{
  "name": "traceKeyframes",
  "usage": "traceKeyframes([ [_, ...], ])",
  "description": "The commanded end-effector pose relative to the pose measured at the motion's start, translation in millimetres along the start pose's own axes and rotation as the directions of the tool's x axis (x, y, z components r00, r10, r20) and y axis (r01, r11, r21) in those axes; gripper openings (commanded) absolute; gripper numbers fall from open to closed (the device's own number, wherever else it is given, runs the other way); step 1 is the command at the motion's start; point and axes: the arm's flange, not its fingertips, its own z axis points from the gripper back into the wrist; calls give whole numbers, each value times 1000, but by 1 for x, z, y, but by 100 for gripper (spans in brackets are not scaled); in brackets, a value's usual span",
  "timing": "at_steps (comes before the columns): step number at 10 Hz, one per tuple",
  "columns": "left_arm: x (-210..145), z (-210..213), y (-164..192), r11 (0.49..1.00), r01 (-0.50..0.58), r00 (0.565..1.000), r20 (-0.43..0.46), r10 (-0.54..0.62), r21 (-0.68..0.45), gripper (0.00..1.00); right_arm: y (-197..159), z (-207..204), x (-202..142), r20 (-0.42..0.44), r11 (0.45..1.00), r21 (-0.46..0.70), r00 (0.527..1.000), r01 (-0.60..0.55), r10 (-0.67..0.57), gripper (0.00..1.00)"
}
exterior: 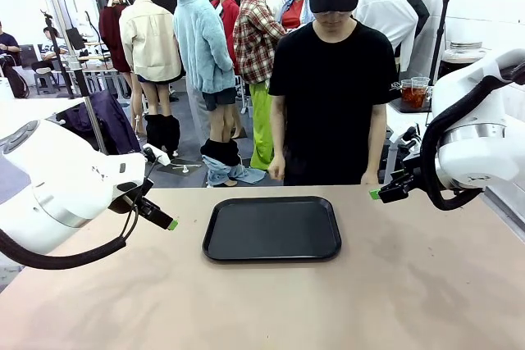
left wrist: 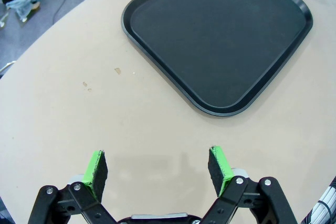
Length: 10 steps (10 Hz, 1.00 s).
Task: Pour the drink into the iced cup.
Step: Open the gripper to release the iced cup you were holding.
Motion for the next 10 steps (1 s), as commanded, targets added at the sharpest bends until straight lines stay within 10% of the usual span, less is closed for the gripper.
traceKeyframes([
  [1,0,1,0,1000,8,1000,3,-8,11,100,-2,-1,3,4,1000,-3,1000,-1,1,100],
  [10,0,1,0,1000,8,1000,3,-8,11,100,-2,-1,3,4,1000,-3,1000,-1,1,100],
])
